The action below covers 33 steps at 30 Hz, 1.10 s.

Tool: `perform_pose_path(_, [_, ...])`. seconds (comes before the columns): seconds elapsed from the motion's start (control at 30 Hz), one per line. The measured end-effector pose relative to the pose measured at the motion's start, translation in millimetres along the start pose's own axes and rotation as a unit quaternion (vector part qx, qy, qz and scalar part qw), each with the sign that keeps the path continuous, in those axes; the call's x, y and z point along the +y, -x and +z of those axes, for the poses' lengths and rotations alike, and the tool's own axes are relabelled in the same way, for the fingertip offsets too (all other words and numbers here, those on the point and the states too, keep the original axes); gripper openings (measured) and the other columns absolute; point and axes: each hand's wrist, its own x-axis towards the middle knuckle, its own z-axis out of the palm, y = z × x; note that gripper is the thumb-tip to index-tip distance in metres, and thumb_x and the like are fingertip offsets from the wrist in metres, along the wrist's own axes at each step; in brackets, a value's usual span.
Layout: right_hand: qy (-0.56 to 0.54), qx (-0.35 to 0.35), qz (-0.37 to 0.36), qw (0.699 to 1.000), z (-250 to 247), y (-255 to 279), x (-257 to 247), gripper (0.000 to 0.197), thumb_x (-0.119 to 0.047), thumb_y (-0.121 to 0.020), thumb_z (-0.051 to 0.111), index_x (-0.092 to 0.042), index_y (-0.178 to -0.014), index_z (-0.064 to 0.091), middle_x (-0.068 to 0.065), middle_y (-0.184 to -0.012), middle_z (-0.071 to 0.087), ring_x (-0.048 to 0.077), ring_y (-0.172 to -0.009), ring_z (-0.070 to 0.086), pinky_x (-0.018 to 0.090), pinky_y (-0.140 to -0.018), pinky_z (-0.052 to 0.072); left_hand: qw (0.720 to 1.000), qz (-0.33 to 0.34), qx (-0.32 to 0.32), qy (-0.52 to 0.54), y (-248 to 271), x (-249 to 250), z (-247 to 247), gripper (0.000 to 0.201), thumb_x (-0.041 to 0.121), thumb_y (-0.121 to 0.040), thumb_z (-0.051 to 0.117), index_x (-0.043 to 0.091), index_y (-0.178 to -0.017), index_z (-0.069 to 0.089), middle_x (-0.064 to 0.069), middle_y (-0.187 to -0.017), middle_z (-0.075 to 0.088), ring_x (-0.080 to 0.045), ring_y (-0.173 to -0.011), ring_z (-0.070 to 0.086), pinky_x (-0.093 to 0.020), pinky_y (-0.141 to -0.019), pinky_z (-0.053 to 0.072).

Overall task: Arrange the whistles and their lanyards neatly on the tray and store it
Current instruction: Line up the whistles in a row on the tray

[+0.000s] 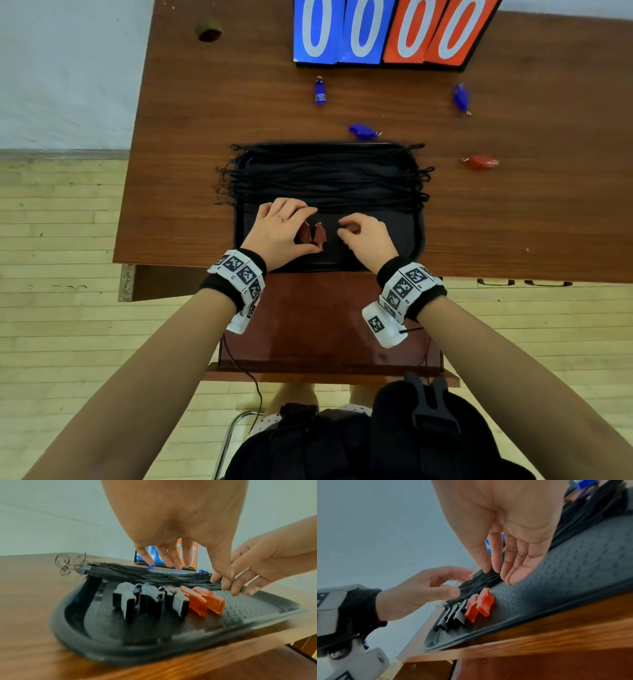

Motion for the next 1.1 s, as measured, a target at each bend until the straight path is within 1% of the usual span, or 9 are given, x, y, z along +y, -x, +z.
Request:
perform_pose_path(0.2, [0.012,0.014,-0.029,0.999,-16,17,-9,0.028,-0.02,-0.091,0.059,-0.01,-0.118,0.062,0.008,-0.106,0.064,0.018,-0.1,0.058,0.022,-0.084,0.043,1.0,0.014,-0.018,-0.003,-4,13,-25,0.069,0.052,-0.082,0.061,0.024,-0.141,0.038,0.002,-0.137,0.039,-0.02,-0.13,0.03,-0.038,-0.105,0.023])
perform_pose_path(0.33, [-0.005,0.041,-0.03,0.999,-34,23,-10,0.031,-0.02,-0.091,0.059,-0.011,-0.121,0.06,0.008,-0.106,0.063,0.019,-0.099,0.058,0.028,-0.088,0.046,0.999,0.035,-0.034,-0.002,-17,33,-37,0.066,0.049,-0.085,0.059,0.024,-0.142,0.036,0.002,-0.139,0.037,-0.018,-0.132,0.028,-0.037,-0.107,0.022])
perform_pose_path(0.47, [-0.018,0.078,-0.017,0.997,-69,22,3,0.032,-0.018,-0.092,0.058,-0.01,-0.122,0.058,0.01,-0.107,0.063,0.019,-0.098,0.057,0.032,-0.09,0.047,0.997,0.07,-0.032,-0.004,-49,65,-42,0.063,0.047,-0.087,0.056,0.024,-0.142,0.035,0.002,-0.14,0.037,-0.018,-0.132,0.03,-0.036,-0.107,0.022])
perform_pose_path(0.6, [-0.022,0.117,0.002,0.993,-111,14,32,0.03,-0.018,-0.091,0.059,-0.01,-0.12,0.059,0.009,-0.112,0.063,0.022,-0.105,0.057,0.031,-0.09,0.046,0.995,0.098,-0.036,-0.006,-91,105,-34,0.061,0.045,-0.089,0.055,0.023,-0.142,0.035,0.001,-0.139,0.039,-0.019,-0.131,0.032,-0.037,-0.106,0.024])
perform_pose_path(0.67, [-0.03,0.135,0.014,0.99,-132,9,51,0.03,-0.018,-0.091,0.058,-0.011,-0.12,0.059,0.008,-0.116,0.062,0.021,-0.107,0.057,0.033,-0.093,0.047,0.994,0.099,-0.044,-0.005,-114,127,-27,0.06,0.044,-0.089,0.054,0.023,-0.142,0.034,0.001,-0.14,0.038,-0.019,-0.132,0.031,-0.038,-0.107,0.023])
perform_pose_path(0.83, [0.003,0.146,0.04,0.989,-185,-15,93,0.035,-0.021,-0.091,0.058,-0.012,-0.124,0.057,0.009,-0.121,0.057,0.021,-0.108,0.056,0.037,-0.096,0.048,0.996,0.062,-0.057,0.016,-175,179,-5,0.057,0.041,-0.09,0.054,0.023,-0.141,0.035,-0.001,-0.139,0.038,-0.022,-0.13,0.033,-0.041,-0.105,0.027])
perform_pose_path(0.93, [0.035,0.141,0.048,0.988,-215,-38,113,0.04,-0.021,-0.091,0.057,-0.012,-0.13,0.052,0.01,-0.127,0.053,0.025,-0.115,0.053,0.035,-0.098,0.045,0.998,0.005,-0.053,0.018,-214,203,13,0.055,0.038,-0.091,0.053,0.024,-0.141,0.034,-0.002,-0.139,0.039,-0.024,-0.13,0.034,-0.044,-0.105,0.028])
perform_pose_path(1.0, [0.053,0.133,0.05,0.988,-230,-55,121,0.043,-0.02,-0.092,0.056,-0.013,-0.134,0.048,0.01,-0.131,0.049,0.026,-0.116,0.053,0.034,-0.096,0.044,0.999,-0.028,-0.042,0.018,-236,213,22,0.055,0.036,-0.09,0.054,0.023,-0.14,0.035,-0.004,-0.139,0.039,-0.025,-0.129,0.035,-0.045,-0.104,0.029])
perform_pose_path(1.1, [0.075,0.12,0.04,0.989,-245,-80,134,0.047,-0.017,-0.092,0.054,-0.017,-0.137,0.044,0.009,-0.134,0.045,0.027,-0.116,0.052,0.031,-0.093,0.043,0.998,-0.045,-0.05,0.005,-263,223,39,0.055,0.034,-0.089,0.056,0.022,-0.139,0.036,-0.005,-0.137,0.04,-0.026,-0.126,0.037,-0.046,-0.102,0.032])
